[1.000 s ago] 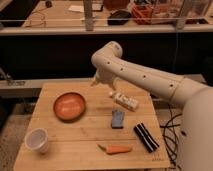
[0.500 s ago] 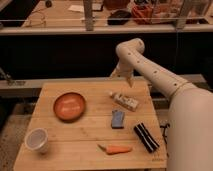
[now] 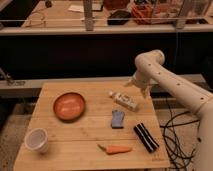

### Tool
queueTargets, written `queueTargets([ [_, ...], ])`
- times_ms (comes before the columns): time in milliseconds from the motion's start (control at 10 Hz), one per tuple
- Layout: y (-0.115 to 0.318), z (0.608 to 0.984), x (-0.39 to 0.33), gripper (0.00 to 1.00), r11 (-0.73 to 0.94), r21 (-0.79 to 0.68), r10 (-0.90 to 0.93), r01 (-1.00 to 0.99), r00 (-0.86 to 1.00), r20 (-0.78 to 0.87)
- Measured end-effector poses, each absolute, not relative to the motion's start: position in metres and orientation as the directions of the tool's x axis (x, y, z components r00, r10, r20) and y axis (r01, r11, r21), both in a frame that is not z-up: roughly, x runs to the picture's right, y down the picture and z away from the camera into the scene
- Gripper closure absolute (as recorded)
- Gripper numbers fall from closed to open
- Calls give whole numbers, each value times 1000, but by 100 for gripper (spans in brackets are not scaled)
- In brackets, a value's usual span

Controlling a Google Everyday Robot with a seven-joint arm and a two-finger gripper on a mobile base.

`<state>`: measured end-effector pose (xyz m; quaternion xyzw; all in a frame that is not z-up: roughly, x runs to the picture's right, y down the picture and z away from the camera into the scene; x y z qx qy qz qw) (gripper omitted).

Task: Move the arm in a circular motion

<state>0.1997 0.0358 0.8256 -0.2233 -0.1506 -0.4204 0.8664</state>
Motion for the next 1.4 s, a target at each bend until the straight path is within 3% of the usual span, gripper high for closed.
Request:
queueTargets([
  [400, 118, 761, 197, 20, 549, -301, -652, 779, 625, 428],
  [700, 155, 716, 175, 20, 518, -300, -687, 801, 599, 412],
  [1400, 138, 657, 17, 20, 240, -108, -847, 965, 263, 462],
])
